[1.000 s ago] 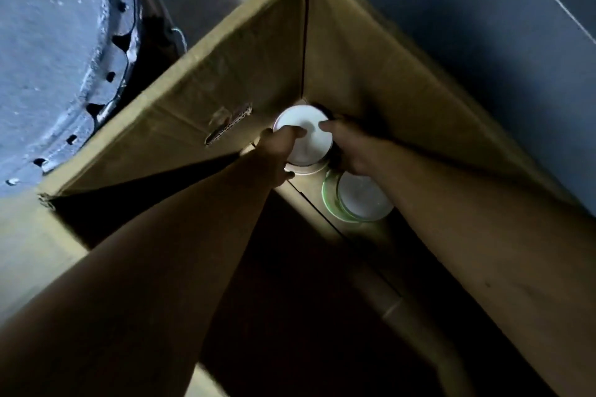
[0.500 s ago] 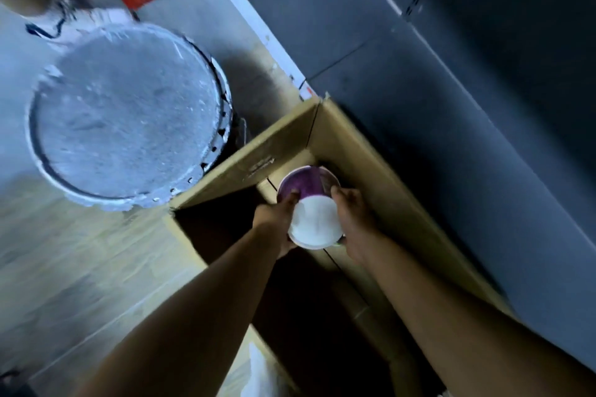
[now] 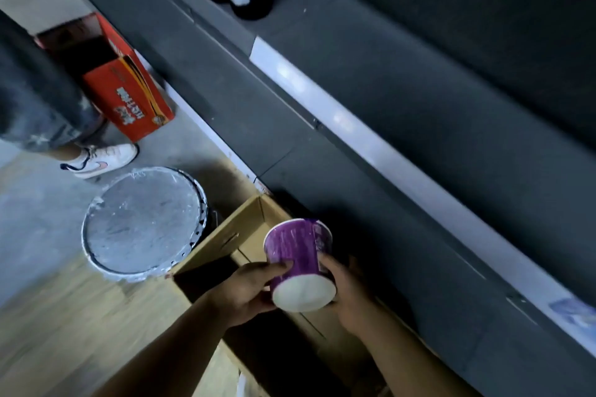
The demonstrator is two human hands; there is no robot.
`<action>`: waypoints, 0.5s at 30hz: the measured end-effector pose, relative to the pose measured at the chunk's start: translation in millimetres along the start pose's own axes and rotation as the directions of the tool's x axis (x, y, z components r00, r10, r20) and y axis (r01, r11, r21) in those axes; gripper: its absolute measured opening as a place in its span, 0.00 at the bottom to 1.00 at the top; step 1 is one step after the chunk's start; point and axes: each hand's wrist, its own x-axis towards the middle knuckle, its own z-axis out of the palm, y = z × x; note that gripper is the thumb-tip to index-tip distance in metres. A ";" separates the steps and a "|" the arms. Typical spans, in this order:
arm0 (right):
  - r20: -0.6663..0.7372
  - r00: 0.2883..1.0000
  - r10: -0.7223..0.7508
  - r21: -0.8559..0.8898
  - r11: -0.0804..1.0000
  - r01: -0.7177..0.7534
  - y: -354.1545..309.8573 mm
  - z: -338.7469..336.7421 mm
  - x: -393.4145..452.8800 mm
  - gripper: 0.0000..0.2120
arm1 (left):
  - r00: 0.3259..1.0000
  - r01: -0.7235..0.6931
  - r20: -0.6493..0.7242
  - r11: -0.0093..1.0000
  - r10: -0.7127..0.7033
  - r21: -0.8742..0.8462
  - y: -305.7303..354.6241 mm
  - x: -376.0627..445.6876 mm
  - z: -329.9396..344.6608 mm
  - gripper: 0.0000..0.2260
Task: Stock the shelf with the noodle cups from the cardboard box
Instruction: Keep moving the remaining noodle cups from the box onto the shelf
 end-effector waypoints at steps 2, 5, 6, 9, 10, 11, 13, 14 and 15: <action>0.111 0.994 -0.020 0.042 0.999 0.015 -9.3 -18.1 -36.9 0.18 | 0.999 -0.026 0.027 0.997 0.024 0.067 1.7 -27.8 20.4 0.27; 0.176 0.984 -0.015 0.077 0.997 0.001 -21.5 -41.4 -84.8 0.08 | 0.995 -0.070 0.083 0.984 0.057 0.161 6.2 -69.9 54.9 0.33; 0.169 0.986 -0.014 0.078 0.997 0.001 -25.5 -49.3 -99.5 0.09 | 0.993 -0.082 0.097 0.979 0.065 0.185 8.5 -83.8 65.7 0.35; 0.155 0.987 -0.036 0.115 0.993 0.018 -37.6 -72.1 -135.7 0.17 | 0.986 -0.123 0.141 0.964 0.091 0.237 16.7 -120.3 93.9 0.41; 0.152 0.987 -0.049 0.154 0.988 0.026 -43.3 -78.9 -147.8 0.17 | 0.982 -0.131 0.163 0.961 0.093 0.242 20.4 -131.6 103.0 0.40; 0.153 0.986 -0.064 0.198 0.980 0.033 -49.3 -85.6 -159.3 0.15 | 0.977 -0.143 0.189 0.956 0.095 0.255 24.5 -143.6 112.6 0.35; 0.164 0.983 -0.085 0.271 0.962 0.038 -62.7 -99.4 -179.1 0.16 | 0.966 -0.184 0.231 0.936 0.116 0.300 33.6 -165.9 131.0 0.29; 0.167 0.981 -0.099 0.302 0.952 0.045 -69.4 -106.5 -188.0 0.18 | 0.960 -0.208 0.248 0.923 0.130 0.322 38.8 -175.2 139.2 0.31; 0.168 0.978 -0.122 0.323 0.944 0.062 -76.5 -113.9 -196.0 0.19 | 0.951 -0.232 0.273 0.915 0.143 0.331 44.2 -184.3 147.7 0.34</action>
